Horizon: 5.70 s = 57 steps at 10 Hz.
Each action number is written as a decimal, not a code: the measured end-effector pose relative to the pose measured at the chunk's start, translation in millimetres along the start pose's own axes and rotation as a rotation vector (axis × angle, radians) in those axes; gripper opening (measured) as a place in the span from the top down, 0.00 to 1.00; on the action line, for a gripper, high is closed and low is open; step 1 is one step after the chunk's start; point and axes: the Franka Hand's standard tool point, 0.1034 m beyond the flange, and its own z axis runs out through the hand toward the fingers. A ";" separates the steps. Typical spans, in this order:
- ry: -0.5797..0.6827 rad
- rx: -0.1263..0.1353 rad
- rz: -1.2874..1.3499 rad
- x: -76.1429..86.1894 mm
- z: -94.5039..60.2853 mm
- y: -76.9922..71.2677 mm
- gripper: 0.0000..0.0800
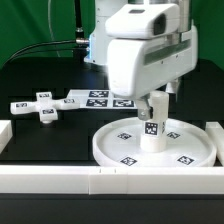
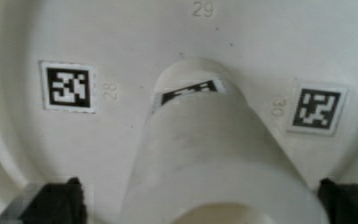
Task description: Assemble round table
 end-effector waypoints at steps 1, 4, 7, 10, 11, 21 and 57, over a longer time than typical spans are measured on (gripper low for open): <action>-0.012 -0.005 -0.114 1.8 0.5 0.1 0.19; -0.033 -0.007 -0.384 6.8 1.9 -2.5 0.19; -0.047 -0.005 -0.546 4.1 2.7 -1.7 0.19; -0.078 -0.009 -0.758 2.0 4.5 -1.4 0.19; -0.088 -0.009 -0.831 2.1 5.4 -2.3 0.19; -0.102 0.003 -0.845 -4.6 7.7 -2.2 0.49; 0.037 0.048 1.393 -8.5 -25.1 -17.3 0.19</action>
Offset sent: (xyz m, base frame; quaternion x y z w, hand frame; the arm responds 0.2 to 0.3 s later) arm 0.0040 0.0187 -0.0023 0.0236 -0.0087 -0.2613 0.9649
